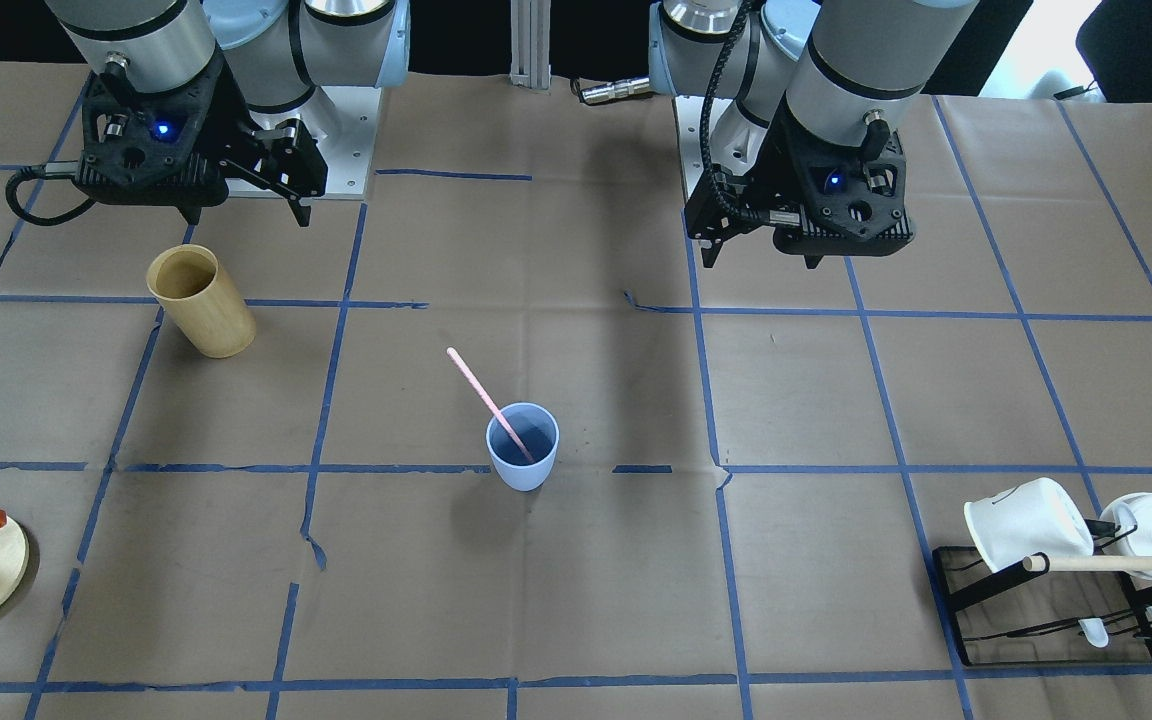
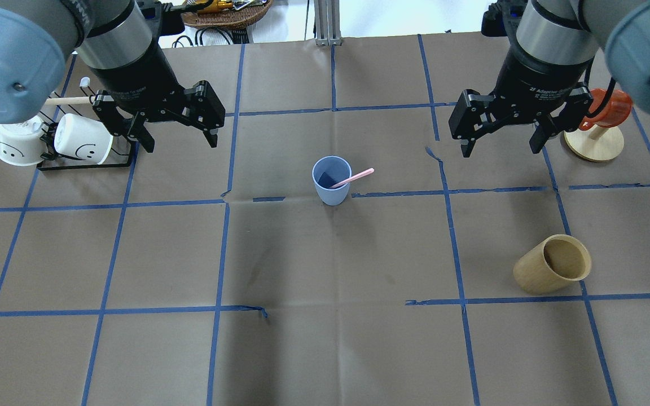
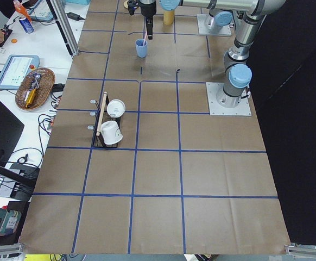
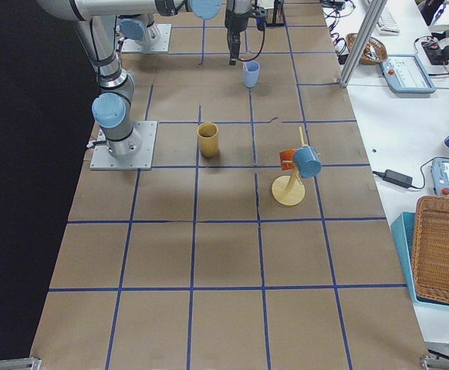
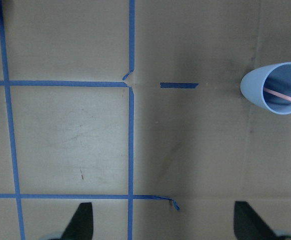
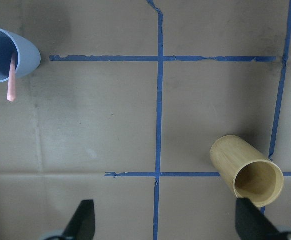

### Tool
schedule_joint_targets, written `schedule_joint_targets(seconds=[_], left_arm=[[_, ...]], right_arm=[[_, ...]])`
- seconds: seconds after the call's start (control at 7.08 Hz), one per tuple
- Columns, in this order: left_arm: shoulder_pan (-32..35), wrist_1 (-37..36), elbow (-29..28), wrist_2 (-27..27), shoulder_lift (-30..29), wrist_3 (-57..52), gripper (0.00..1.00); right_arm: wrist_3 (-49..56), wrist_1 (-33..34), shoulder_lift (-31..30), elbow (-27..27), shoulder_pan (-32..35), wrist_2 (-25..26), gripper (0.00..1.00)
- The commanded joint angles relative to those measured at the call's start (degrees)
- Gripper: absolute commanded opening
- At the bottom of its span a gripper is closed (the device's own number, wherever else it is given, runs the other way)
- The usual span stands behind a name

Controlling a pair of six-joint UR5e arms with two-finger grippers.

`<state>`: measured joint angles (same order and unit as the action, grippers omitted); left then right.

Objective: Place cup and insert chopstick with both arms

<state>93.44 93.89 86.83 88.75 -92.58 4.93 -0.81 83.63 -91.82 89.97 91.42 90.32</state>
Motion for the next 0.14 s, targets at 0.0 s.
schedule_joint_targets(seconds=[0.0], left_arm=[[-0.01, 0.07, 0.0, -0.07, -0.06, 0.08, 1.0]], right_arm=[[-0.06, -0.13, -0.29, -0.15, -0.01, 0.03, 1.0]])
